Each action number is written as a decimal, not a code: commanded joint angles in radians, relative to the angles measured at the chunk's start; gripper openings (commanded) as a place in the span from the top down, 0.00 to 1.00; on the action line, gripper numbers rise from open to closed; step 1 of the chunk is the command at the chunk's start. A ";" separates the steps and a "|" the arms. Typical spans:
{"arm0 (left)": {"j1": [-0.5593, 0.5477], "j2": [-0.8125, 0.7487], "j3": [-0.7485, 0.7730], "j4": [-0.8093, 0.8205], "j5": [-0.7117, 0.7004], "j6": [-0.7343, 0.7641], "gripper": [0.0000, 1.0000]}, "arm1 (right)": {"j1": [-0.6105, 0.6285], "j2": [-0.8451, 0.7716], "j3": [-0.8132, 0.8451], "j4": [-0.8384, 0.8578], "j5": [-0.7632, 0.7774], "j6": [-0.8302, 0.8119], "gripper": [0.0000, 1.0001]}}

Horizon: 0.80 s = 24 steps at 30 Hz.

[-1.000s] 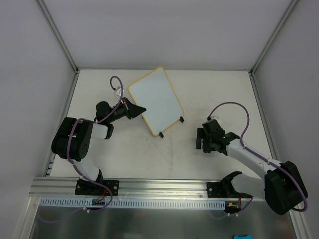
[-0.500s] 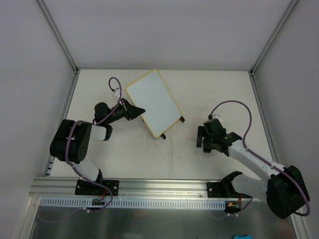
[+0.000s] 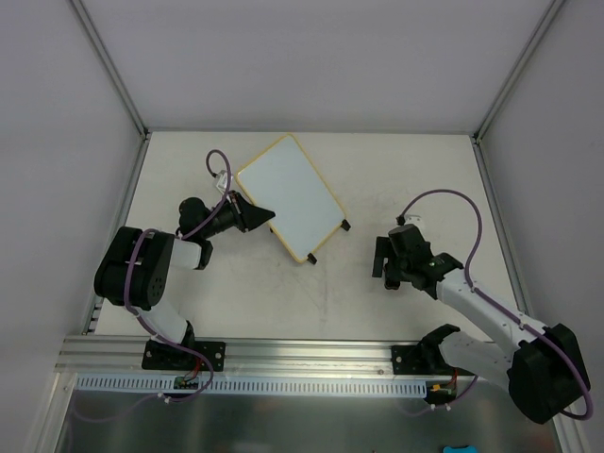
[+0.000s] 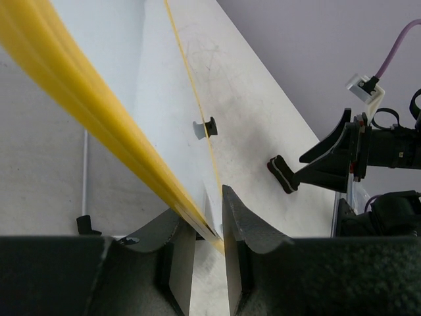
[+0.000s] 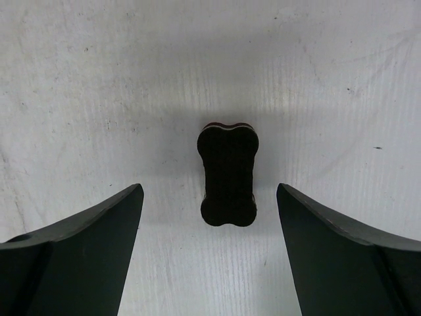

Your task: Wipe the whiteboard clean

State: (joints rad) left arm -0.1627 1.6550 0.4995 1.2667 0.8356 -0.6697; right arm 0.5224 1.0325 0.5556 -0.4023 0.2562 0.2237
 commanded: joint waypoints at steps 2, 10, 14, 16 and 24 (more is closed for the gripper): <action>0.002 -0.014 -0.024 0.284 0.027 0.024 0.79 | 0.002 -0.032 0.013 -0.010 0.029 -0.007 0.13; 0.002 -0.008 -0.055 0.318 0.023 0.021 0.66 | 0.002 -0.043 0.012 -0.009 0.022 -0.007 0.13; 0.002 -0.004 -0.067 0.336 0.020 0.021 0.51 | 0.002 -0.049 0.012 -0.010 0.021 -0.012 0.13; 0.002 -0.006 -0.075 0.339 0.013 0.024 0.46 | 0.002 -0.051 0.012 -0.010 0.021 -0.012 0.13; 0.002 -0.021 -0.108 0.382 0.007 0.028 0.10 | 0.002 -0.055 0.009 -0.010 0.020 -0.014 0.12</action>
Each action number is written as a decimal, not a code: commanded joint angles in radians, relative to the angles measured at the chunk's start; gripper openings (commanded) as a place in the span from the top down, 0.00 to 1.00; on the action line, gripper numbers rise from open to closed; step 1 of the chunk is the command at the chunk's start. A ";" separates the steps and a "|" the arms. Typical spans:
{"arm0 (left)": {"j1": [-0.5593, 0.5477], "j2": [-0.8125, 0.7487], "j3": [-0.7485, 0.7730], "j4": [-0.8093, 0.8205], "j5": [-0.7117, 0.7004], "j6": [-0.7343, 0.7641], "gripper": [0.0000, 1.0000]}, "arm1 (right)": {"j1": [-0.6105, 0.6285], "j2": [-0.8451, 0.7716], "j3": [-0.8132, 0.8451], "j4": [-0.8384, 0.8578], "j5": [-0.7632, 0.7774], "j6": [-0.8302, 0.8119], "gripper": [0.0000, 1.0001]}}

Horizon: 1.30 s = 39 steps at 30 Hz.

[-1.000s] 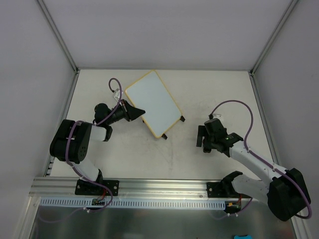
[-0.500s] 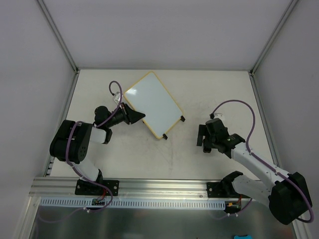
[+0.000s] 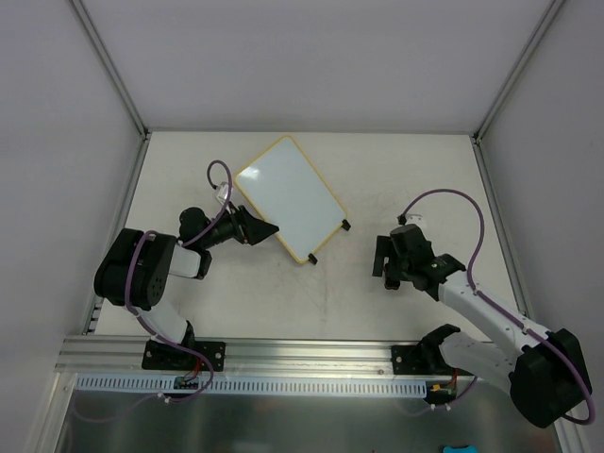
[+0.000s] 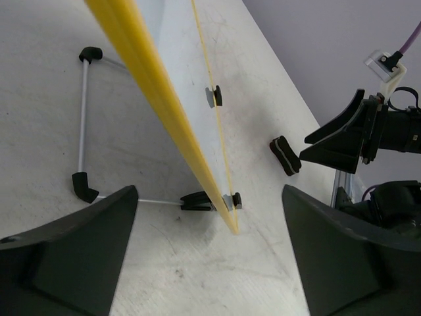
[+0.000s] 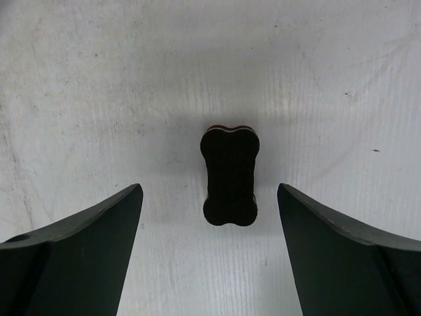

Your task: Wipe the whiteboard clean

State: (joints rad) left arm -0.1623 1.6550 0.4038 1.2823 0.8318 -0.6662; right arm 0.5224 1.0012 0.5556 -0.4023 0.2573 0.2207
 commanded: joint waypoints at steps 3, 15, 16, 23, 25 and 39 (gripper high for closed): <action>0.001 -0.070 -0.040 0.368 -0.006 0.016 0.01 | 0.002 -0.036 0.010 -0.009 0.014 -0.014 0.12; 0.001 -0.485 -0.272 0.027 -0.169 0.025 0.01 | 0.005 -0.283 -0.028 0.037 -0.050 -0.081 0.01; 0.001 -0.533 -0.287 -0.035 -0.187 0.049 0.01 | 0.008 -0.294 -0.029 0.036 -0.058 -0.090 0.01; 0.000 -1.084 -0.248 -0.806 -0.368 0.128 0.01 | 0.010 -0.432 -0.078 0.051 -0.130 -0.118 0.01; 0.001 -1.240 -0.199 -1.063 -0.405 0.152 0.01 | 0.011 -0.501 -0.105 0.056 -0.132 -0.119 0.01; 0.001 -1.588 -0.257 -1.311 -0.378 0.169 0.01 | 0.011 -0.673 -0.187 0.089 -0.159 -0.110 0.01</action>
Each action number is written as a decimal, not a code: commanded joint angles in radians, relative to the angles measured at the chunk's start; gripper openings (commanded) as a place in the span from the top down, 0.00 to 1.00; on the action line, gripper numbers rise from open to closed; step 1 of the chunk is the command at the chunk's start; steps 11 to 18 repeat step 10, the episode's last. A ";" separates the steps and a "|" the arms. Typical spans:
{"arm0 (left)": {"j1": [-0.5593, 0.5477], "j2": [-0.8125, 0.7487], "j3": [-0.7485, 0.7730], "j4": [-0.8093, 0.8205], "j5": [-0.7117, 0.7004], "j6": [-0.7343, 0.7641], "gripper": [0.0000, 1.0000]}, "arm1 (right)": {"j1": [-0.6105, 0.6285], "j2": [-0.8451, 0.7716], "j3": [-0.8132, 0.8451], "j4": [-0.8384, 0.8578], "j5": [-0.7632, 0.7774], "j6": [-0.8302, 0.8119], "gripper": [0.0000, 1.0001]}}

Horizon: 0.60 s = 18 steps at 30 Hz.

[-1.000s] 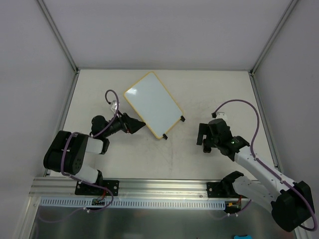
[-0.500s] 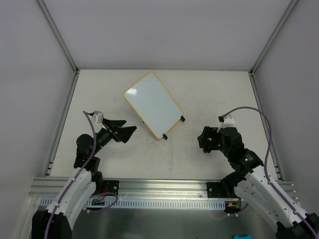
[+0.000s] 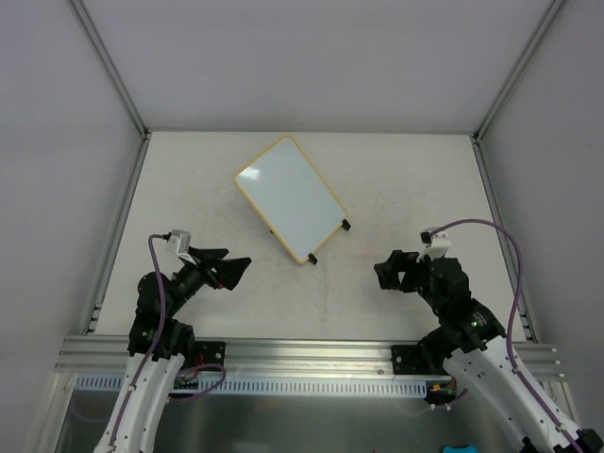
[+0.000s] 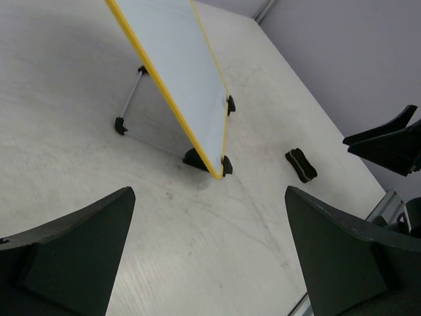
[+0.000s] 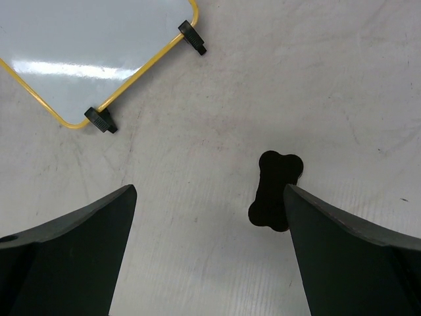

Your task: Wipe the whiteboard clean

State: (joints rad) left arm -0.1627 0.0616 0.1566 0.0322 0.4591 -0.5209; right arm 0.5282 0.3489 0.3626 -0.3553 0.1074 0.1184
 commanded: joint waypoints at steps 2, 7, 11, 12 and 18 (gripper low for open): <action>0.000 0.035 0.000 -0.063 0.004 0.025 0.01 | 0.006 -0.018 0.006 0.039 0.004 -0.006 0.01; 0.000 0.066 0.009 -0.064 0.001 0.036 0.01 | 0.006 -0.011 0.006 0.039 0.015 0.001 0.01; 0.002 0.060 0.005 -0.063 -0.007 0.039 0.01 | 0.006 -0.010 0.007 0.036 0.017 0.001 0.01; 0.002 0.060 0.005 -0.063 -0.007 0.039 0.01 | 0.006 -0.010 0.007 0.036 0.017 0.001 0.01; 0.002 0.060 0.005 -0.063 -0.007 0.039 0.01 | 0.006 -0.010 0.007 0.036 0.017 0.001 0.01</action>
